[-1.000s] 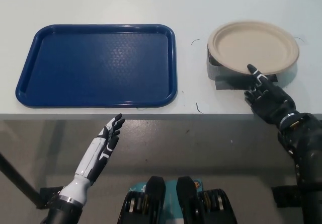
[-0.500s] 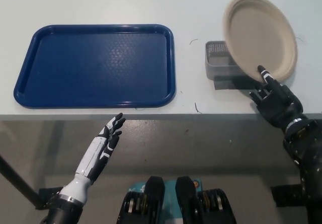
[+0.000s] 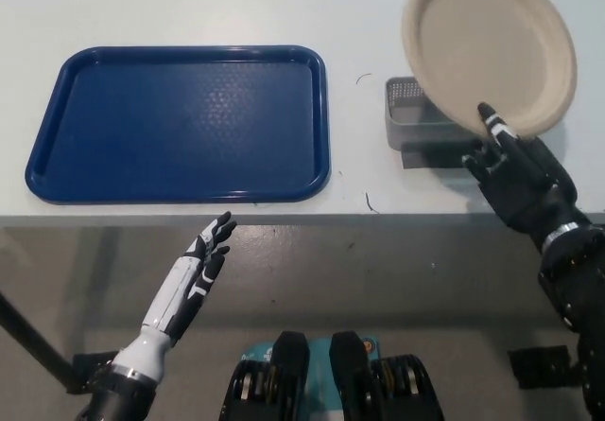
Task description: Use the right hand to pick up a plate from a leveled surface and place it into a tray on the left side
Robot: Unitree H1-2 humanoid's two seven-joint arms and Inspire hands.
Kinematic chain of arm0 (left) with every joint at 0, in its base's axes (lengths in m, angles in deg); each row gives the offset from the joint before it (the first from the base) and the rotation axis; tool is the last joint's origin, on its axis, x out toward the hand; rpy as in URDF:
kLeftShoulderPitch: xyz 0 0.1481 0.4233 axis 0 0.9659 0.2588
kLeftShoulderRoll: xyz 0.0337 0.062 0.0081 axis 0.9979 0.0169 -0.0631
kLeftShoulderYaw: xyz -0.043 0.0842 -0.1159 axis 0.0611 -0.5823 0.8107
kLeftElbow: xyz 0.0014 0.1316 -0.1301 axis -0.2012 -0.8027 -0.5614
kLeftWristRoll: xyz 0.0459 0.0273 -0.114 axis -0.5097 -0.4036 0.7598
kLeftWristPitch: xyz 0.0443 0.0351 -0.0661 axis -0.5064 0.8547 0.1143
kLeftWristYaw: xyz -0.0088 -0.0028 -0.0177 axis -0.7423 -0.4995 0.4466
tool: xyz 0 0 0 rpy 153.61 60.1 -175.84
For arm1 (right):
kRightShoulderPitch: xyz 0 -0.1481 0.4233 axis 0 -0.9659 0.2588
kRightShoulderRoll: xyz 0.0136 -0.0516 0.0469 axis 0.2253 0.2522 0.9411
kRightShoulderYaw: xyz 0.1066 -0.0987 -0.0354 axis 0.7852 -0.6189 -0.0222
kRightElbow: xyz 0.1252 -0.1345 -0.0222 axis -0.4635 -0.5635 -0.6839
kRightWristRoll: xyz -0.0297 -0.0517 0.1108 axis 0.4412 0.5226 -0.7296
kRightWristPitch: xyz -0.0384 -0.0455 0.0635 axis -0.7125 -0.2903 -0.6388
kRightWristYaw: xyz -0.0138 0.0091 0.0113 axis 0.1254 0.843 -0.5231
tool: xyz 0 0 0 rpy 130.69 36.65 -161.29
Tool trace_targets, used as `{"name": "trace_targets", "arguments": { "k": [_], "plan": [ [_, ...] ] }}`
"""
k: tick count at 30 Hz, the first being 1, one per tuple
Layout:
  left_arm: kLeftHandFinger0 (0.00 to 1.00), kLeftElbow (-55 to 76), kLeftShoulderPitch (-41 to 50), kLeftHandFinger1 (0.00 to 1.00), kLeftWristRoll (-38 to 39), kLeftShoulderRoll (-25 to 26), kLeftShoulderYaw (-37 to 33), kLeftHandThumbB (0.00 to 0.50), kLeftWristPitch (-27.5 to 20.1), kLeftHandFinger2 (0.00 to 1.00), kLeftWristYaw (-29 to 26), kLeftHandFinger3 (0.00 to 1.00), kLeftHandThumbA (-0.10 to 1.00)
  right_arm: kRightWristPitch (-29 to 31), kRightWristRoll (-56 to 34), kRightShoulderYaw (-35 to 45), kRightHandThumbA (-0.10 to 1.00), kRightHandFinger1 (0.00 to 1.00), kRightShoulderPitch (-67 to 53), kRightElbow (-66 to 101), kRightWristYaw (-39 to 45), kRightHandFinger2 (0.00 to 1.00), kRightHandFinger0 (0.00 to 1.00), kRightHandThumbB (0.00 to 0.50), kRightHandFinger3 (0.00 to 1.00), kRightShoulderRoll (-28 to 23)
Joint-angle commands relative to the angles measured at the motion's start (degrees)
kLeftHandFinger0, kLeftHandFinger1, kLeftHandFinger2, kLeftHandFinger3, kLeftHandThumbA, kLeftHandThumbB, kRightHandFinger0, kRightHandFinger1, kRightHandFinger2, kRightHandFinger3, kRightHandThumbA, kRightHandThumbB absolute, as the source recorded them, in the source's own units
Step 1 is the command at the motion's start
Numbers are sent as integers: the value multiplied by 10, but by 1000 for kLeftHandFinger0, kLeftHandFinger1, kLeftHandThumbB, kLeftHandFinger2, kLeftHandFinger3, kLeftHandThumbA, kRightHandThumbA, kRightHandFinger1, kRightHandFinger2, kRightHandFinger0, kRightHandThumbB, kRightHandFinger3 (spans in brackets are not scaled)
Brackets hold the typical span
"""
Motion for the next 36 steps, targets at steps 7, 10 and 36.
{"name": "trace_targets", "arguments": {
  "k": [7, 10, 36],
  "plan": [
    [974, 16, -8, 1000, -1, 12, -3, 500, -8, 1000, 6, 1000, 1000, -1, -33, -100, 184, 267, 29, 114, -49, 536, 0, 0, 733, -47],
    [974, 19, -7, 1000, -5, 13, -5, 500, -6, 1000, 7, 1000, 1000, -1, -38, -128, 171, 269, 56, 88, -40, 526, 0, 0, 704, -51],
    [927, 26, -26, 1000, -9, 17, -29, 500, 11, 1000, 22, 1000, 1000, 37, 162, -166, -42, 178, 407, -547, 118, 607, 0, 0, 805, 144]
  ]
}}
